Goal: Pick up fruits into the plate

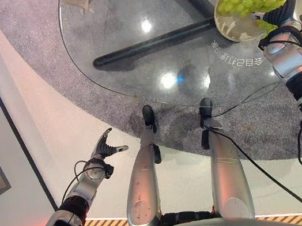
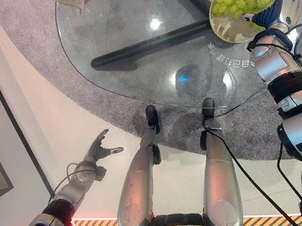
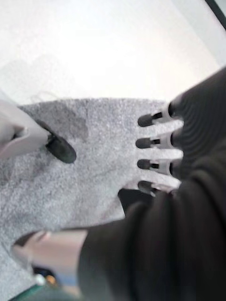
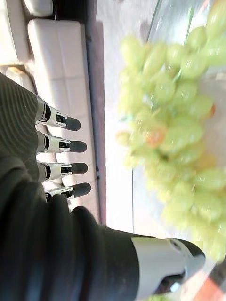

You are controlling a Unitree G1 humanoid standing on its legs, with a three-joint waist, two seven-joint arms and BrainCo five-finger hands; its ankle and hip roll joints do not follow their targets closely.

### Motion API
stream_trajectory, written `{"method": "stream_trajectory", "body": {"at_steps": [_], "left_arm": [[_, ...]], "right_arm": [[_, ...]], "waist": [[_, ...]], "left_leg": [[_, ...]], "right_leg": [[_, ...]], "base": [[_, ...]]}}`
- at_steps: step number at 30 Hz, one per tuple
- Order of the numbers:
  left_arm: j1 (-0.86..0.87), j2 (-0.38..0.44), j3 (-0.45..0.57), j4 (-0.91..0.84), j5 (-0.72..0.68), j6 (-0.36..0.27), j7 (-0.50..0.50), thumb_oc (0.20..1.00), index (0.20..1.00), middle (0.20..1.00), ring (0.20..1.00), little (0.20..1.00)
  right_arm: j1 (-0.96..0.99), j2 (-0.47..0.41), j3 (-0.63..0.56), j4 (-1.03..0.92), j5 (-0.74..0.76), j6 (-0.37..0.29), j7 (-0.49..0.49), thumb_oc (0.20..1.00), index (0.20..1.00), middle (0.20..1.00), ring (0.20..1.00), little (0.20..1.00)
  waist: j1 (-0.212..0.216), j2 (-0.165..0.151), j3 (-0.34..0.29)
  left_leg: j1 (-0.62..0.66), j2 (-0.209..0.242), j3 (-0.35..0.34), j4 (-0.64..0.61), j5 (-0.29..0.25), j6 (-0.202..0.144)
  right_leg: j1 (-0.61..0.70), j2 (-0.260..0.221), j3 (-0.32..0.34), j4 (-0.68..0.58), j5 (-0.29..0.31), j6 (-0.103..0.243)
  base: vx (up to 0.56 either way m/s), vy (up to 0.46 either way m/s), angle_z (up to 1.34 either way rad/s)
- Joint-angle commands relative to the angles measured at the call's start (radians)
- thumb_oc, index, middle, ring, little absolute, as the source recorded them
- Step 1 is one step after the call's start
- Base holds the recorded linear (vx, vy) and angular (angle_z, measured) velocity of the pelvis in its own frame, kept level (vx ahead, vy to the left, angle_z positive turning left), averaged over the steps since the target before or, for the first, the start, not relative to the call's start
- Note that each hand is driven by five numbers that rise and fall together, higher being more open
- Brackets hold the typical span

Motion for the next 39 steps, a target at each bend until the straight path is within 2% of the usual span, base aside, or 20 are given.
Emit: {"method": "stream_trajectory", "body": {"at_steps": [1,6,9,13,14,17,20,22,28,31,33,36,39], "left_arm": [[0.051,-0.024,0.016,0.016,-0.025,-0.015,-0.016,1.000,1.000,1.000,1.000,1.000],[0.062,-0.031,0.053,0.045,-0.055,-0.023,-0.053,1.000,1.000,1.000,1.000,1.000],[0.077,-0.045,0.090,0.075,-0.068,-0.035,-0.089,1.000,1.000,1.000,1.000,1.000],[0.106,-0.063,0.139,0.105,-0.103,-0.035,-0.128,1.000,1.000,1.000,1.000,1.000],[0.129,-0.073,0.162,0.122,-0.110,-0.036,-0.144,1.000,1.000,1.000,1.000,1.000],[0.174,-0.100,0.198,0.152,-0.139,-0.023,-0.153,1.000,1.000,1.000,1.000,1.000],[0.222,-0.124,0.234,0.194,-0.124,-0.019,-0.168,1.000,1.000,1.000,1.000,1.000],[0.259,-0.140,0.259,0.231,-0.118,-0.002,-0.184,1.000,1.000,1.000,1.000,1.000],[0.315,-0.180,0.295,0.353,-0.125,0.001,-0.226,1.000,1.000,1.000,1.000,1.000],[0.320,-0.190,0.301,0.378,-0.129,-0.002,-0.233,1.000,1.000,1.000,1.000,1.000],[0.331,-0.212,0.318,0.429,-0.119,-0.010,-0.247,1.000,1.000,1.000,1.000,1.000],[0.334,-0.234,0.329,0.462,-0.097,0.003,-0.258,1.000,1.000,1.000,1.000,1.000],[0.340,-0.247,0.331,0.476,-0.096,0.036,-0.269,1.000,1.000,1.000,1.000,1.000]], "right_arm": [[0.046,-0.046,-0.027,-0.072,0.001,-0.061,-0.044,1.000,1.000,1.000,1.000,1.000],[0.142,-0.008,-0.086,-0.147,0.039,-0.102,-0.040,1.000,1.000,1.000,1.000,1.000],[0.260,0.040,-0.140,-0.201,0.101,-0.175,-0.016,1.000,1.000,1.000,1.000,1.000],[0.422,0.117,-0.193,-0.256,0.253,-0.283,0.094,1.000,1.000,1.000,1.000,1.000],[0.508,0.161,-0.214,-0.266,0.321,-0.338,0.146,1.000,1.000,1.000,1.000,1.000],[0.676,0.236,-0.244,-0.251,0.395,-0.415,0.262,1.000,1.000,1.000,1.000,1.000],[0.783,0.304,-0.249,-0.185,0.451,-0.443,0.347,1.000,1.000,1.000,1.000,1.000],[0.863,0.374,-0.245,-0.106,0.494,-0.443,0.412,1.000,1.000,1.000,1.000,1.000],[0.946,0.477,-0.258,0.148,0.542,-0.423,0.566,1.000,1.000,1.000,1.000,1.000],[0.955,0.497,-0.263,0.211,0.539,-0.415,0.597,1.000,1.000,1.000,1.000,1.000],[0.974,0.536,-0.274,0.361,0.532,-0.396,0.680,1.000,1.000,1.000,1.000,1.000],[0.983,0.560,-0.271,0.485,0.479,-0.371,0.697,1.000,1.000,1.000,1.000,1.000],[0.997,0.567,-0.271,0.541,0.430,-0.300,0.688,1.000,1.000,1.000,1.000,1.000]], "waist": [[-0.012,0.005,-0.034],[-0.022,-0.022,-0.034],[-0.031,-0.045,-0.034],[-0.044,-0.069,-0.047],[-0.046,-0.080,-0.068],[-0.050,-0.103,-0.126],[-0.047,-0.125,-0.186],[-0.044,-0.143,-0.244],[-0.037,-0.147,-0.350],[-0.037,-0.146,-0.365],[-0.037,-0.139,-0.391],[-0.037,-0.129,-0.413],[-0.040,-0.118,-0.426]], "left_leg": [[0.038,-0.073,0.008,0.124,-0.202,0.046],[0.104,-0.058,0.012,0.107,-0.209,0.043],[0.172,-0.045,0.018,0.078,-0.205,0.039],[0.260,-0.032,0.028,0.046,-0.208,0.033],[0.295,-0.029,0.033,0.034,-0.215,0.031],[0.348,-0.026,0.045,0.012,-0.219,0.031],[0.404,-0.027,0.054,-0.008,-0.228,0.033],[0.450,-0.030,0.054,-0.025,-0.232,0.037],[0.538,-0.038,0.060,-0.066,-0.242,0.047],[0.556,-0.040,0.063,-0.079,-0.243,0.049],[0.591,-0.041,0.066,-0.103,-0.245,0.051],[0.619,-0.045,0.069,-0.122,-0.248,0.056],[0.638,-0.047,0.073,-0.132,-0.251,0.060]], "right_leg": [[0.086,0.091,-0.081,-0.050,-0.045,-0.040],[0.152,0.099,-0.078,-0.062,-0.051,-0.041],[0.223,0.102,-0.081,-0.095,-0.043,-0.042],[0.316,0.096,-0.081,-0.137,-0.035,-0.037],[0.357,0.093,-0.082,-0.157,-0.037,-0.034],[0.432,0.087,-0.085,-0.212,-0.023,-0.025],[0.504,0.084,-0.088,-0.250,-0.020,-0.018],[0.558,0.082,-0.089,-0.277,-0.015,-0.012],[0.649,0.076,-0.095,-0.328,-0.006,-0.001],[0.668,0.076,-0.094,-0.341,-0.005,0.001],[0.703,0.074,-0.097,-0.363,-0.003,0.003],[0.728,0.075,-0.096,-0.375,-0.006,0.002],[0.744,0.072,-0.097,-0.381,-0.008,0.002]], "base": [[0.03,0.040,0.02],[0.01,0.019,0.04],[0.03,0.036,0.07],[0.07,0.057,0.05],[0.13,0.051,0.05],[0.13,0.045,-0.02],[0.17,0.010,0.01],[0.19,0.011,0.15],[0.14,0.051,0.06],[0.06,0.048,0.02],[0.07,0.109,0.01],[0.05,0.088,-0.04],[0.01,0.069,-0.05]]}}
